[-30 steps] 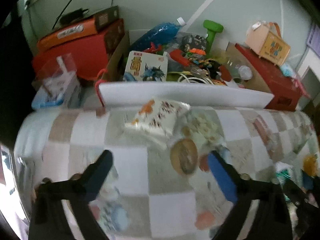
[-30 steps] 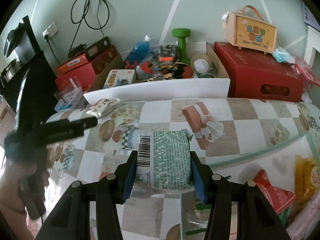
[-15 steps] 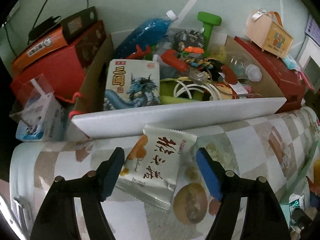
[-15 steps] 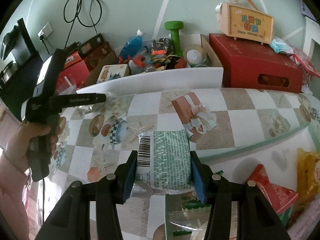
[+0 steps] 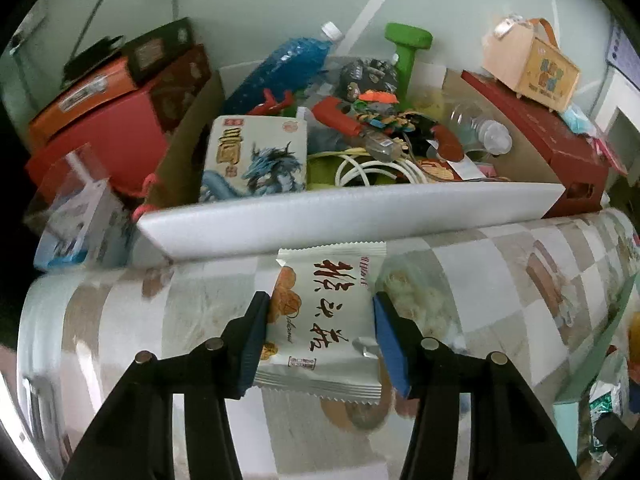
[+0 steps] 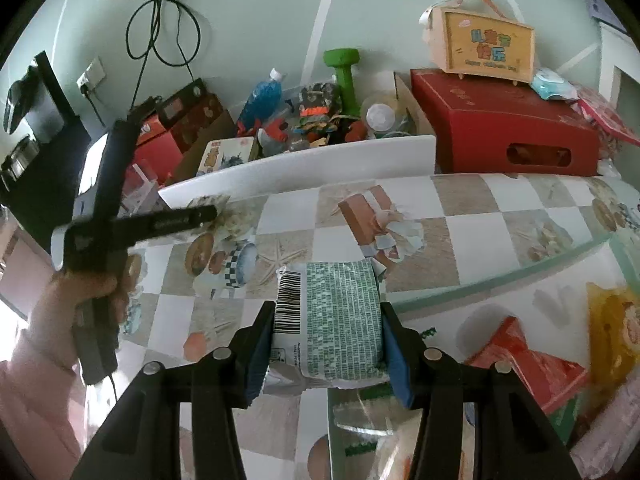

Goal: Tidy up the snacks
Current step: 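Carry the green packet and white bag over the tray and open both grippers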

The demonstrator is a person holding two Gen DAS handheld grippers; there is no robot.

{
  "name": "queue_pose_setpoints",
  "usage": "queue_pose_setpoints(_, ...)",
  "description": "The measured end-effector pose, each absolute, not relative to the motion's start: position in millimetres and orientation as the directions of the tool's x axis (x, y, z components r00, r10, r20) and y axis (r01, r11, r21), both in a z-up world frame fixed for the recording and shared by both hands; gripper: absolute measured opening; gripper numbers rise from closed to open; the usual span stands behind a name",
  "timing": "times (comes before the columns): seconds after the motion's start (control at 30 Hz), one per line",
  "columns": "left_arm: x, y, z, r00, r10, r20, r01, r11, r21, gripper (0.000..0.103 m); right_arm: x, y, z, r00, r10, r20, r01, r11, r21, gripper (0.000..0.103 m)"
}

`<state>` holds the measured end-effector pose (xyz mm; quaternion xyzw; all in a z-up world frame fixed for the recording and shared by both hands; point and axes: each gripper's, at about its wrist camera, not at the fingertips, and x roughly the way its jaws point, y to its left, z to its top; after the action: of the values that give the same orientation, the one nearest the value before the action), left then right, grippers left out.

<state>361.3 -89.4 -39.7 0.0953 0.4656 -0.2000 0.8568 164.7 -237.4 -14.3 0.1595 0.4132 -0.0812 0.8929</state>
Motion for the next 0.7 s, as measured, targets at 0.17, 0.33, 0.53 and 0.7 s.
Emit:
queue_pose_setpoints(0.17, 318, -71, -30, 0.526, -0.270, -0.807, 0.349, 0.933, -0.085, 0.053, 143, -240, -6, 0.656, -0.022, -0.754, 0.300, 0.925, 0.234, 0.053)
queue_pose_setpoints(0.33, 269, -67, -20, 0.541, -0.303, -0.784, 0.316, 0.938, -0.145, 0.054, 123, -244, 8, 0.665, -0.051, -0.745, 0.324, 0.919, 0.226, 0.053)
queue_pose_setpoints(0.53, 219, -72, -4, 0.544, -0.342, -0.766, 0.305, 0.931, -0.200, 0.054, 97, -245, 29, 0.688, -0.057, -0.723, 0.327, 0.914, 0.239, 0.053)
queue_pose_setpoints(0.7, 185, -74, 8, 0.540, -0.352, -0.765, 0.305, 0.928, -0.212, 0.054, 70, -247, 36, 0.700, -0.059, -0.711, 0.343, 0.902, 0.262, 0.053)
